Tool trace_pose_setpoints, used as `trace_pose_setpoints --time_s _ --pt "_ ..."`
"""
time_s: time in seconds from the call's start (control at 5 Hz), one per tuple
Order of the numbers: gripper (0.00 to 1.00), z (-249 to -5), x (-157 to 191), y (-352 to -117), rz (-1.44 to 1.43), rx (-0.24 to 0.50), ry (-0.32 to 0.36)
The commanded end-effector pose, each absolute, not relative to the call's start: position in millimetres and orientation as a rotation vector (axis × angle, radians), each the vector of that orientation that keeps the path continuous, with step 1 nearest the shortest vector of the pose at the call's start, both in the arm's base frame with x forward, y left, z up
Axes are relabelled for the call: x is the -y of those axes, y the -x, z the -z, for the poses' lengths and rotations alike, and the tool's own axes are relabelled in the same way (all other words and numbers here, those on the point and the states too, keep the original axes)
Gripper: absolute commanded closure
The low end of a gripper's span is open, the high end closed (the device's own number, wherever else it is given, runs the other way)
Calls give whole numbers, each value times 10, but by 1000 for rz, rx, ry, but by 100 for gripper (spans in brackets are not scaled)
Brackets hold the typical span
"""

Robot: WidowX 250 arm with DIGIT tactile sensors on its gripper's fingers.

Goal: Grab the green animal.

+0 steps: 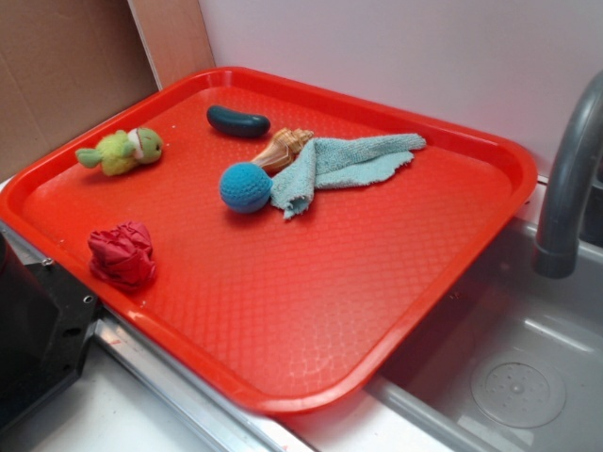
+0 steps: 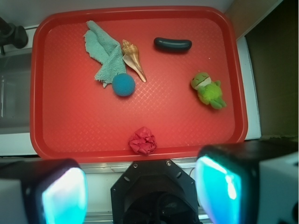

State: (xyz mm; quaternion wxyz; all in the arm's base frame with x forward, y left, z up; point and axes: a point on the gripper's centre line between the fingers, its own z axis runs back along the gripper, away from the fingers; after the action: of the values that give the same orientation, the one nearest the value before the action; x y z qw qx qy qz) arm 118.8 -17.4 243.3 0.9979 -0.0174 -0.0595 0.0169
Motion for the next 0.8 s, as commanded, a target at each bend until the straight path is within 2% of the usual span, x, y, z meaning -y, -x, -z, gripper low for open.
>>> trace_pose_setpoints --time_s 0.0,0.2,0.4,0.6 --pt "0 -2433 174 -1188 -34 119 35" --pt "0 -2142 -98 -1340 24 105 7" --pt "0 -1919 -334 -1536 196 162 -37" --pt "0 -1590 -705 -1654 230 145 -39"
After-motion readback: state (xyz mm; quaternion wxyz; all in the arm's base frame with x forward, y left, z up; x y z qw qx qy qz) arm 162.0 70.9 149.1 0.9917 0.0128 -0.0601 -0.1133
